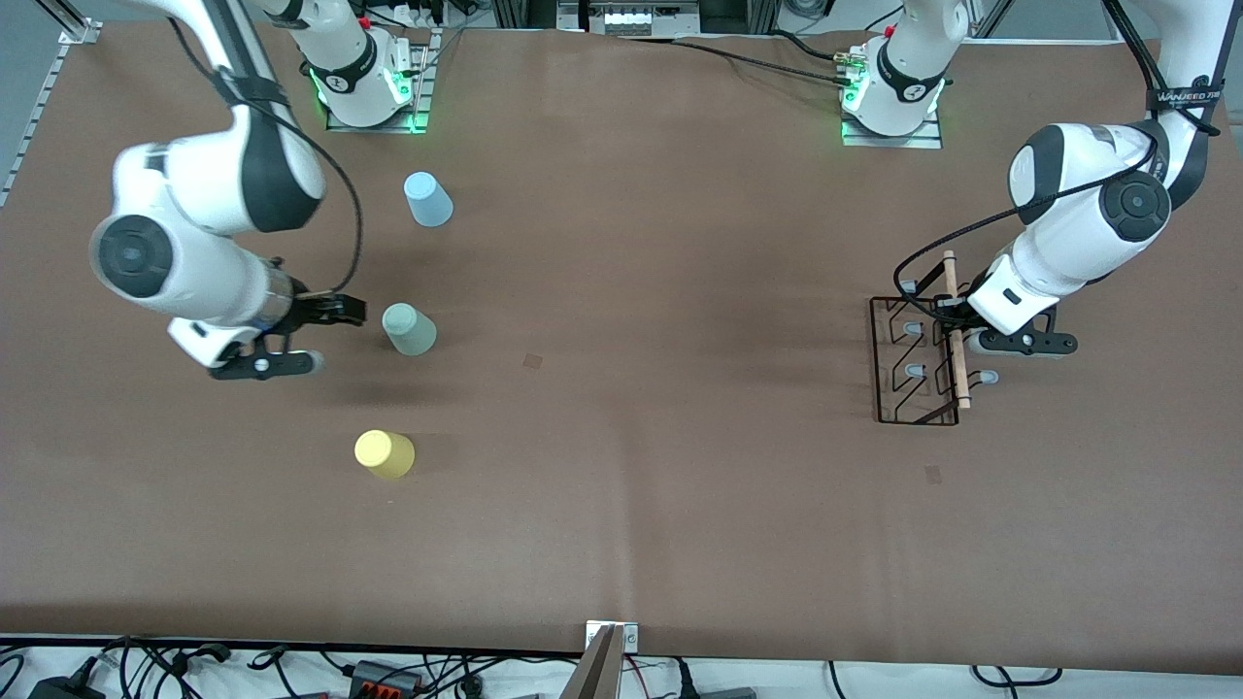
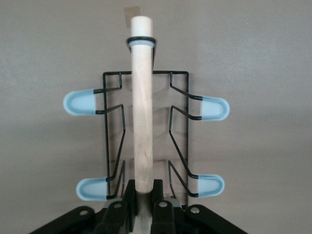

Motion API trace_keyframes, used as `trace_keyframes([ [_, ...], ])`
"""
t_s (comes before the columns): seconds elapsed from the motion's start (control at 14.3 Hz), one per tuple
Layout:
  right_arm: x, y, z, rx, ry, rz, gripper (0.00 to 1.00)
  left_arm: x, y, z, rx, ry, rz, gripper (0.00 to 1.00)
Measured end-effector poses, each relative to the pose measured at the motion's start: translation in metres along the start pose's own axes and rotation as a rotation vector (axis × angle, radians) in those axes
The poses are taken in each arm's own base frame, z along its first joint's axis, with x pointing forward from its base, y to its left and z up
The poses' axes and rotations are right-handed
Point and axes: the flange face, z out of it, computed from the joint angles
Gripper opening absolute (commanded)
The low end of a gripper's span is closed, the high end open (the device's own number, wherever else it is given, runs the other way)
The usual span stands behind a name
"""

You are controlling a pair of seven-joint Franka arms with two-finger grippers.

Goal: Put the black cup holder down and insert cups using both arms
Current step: 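Slide the rack with the left gripper while the right gripper nears the cup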

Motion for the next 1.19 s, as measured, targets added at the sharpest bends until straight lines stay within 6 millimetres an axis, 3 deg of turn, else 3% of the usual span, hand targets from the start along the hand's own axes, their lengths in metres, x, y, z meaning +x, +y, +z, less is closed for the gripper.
trace_keyframes([
  [0.21,0.003,-0.023,0.031,-0.011,-0.018,0.031,1.00,0.001,0.016,-0.004,-0.002,-0.007,0.022,0.01],
  [0.42,0.007,-0.033,0.058,-0.013,-0.013,0.053,1.00,0.008,0.060,-0.026,-0.007,-0.033,0.068,0.00],
  [0.56,0.005,-0.033,0.079,-0.012,-0.006,0.062,1.00,0.009,0.102,-0.042,-0.014,-0.019,0.084,0.00],
  [0.77,-0.004,-0.031,0.107,-0.013,-0.005,0.099,1.00,-0.005,0.182,-0.052,-0.033,-0.006,0.084,0.00],
  [1.19,-0.013,-0.037,0.123,0.022,-0.010,0.185,1.00,-0.019,0.315,-0.053,-0.136,-0.036,0.037,0.00],
])
